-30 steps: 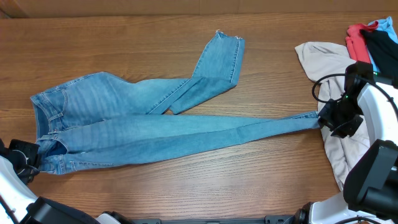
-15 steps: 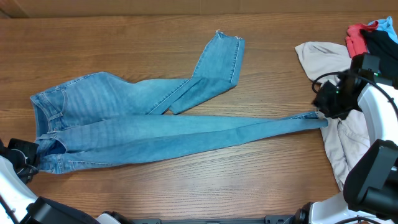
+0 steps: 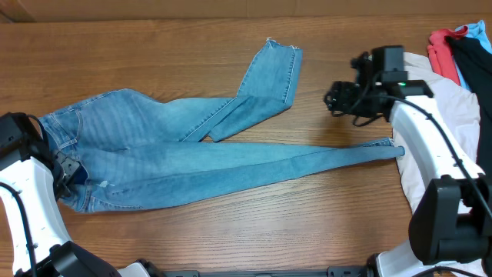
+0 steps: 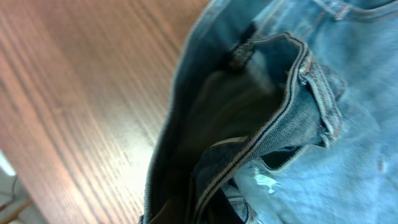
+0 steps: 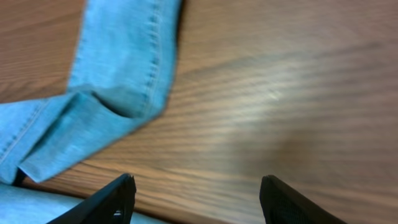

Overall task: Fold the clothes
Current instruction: 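Grasp the other jeans leg cuff with the right gripper and pull it right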

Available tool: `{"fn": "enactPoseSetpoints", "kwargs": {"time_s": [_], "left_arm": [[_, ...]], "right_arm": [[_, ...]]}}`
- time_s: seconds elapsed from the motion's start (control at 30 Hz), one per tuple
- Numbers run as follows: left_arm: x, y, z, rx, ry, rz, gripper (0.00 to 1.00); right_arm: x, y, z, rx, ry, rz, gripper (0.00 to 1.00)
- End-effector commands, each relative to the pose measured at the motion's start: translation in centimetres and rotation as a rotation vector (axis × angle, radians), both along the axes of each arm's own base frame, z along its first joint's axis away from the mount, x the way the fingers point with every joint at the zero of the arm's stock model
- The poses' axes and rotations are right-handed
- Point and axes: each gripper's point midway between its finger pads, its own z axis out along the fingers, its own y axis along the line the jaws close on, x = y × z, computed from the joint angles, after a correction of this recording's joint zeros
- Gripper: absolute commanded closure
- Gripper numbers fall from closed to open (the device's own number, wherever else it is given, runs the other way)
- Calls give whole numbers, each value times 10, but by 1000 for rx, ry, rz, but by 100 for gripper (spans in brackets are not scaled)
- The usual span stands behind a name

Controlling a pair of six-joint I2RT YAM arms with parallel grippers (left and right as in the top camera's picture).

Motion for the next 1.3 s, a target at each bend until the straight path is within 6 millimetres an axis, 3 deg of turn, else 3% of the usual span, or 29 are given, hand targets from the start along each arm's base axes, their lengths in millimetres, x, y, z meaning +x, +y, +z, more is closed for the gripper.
{"fn": "enactPoseSetpoints", "kwargs": {"time_s": [0.0,0.1,0.13,0.17,0.2,0.23,0.43,0.53,0.67,0.73,0.93,1.13,1.27], "left_arm": [[-9,8,7,41,20,59,94],[-13,6,6,33,34,61,86],[-13,6,6,31,36,61,69],[-13,6,6,31,36,61,35],[-13,6,6,31,36,61,7],[-13,6,6,31,36,61,0],[-3,10,16,41,-14,72,0],[17,13,27,40,-107,56,0],[57,10,40,13,-259,-106,0],[64,12,41,22,-277,-133,0],[82,1,14,-85,-253,-236,0],[99,-8,-11,-135,-218,-311,0],[101,-7,-21,-148,-201,-308,0]], "right_arm": [[12,8,0,-8,-22,5,32],[12,8,-6,-4,-7,-4,32],[12,8,-7,-5,-3,-3,32],[12,8,-8,-5,-1,-4,32],[13,8,-9,-5,-1,-3,32],[13,7,-9,-10,-2,-6,32],[14,3,-10,-30,-7,-17,30],[18,6,-7,-30,-28,-7,30],[27,8,-3,-22,-67,-6,29],[30,13,-4,3,-74,8,28],[44,27,-25,57,-60,45,25],[81,38,-37,82,1,63,26],[105,46,-54,87,13,74,26]]}}
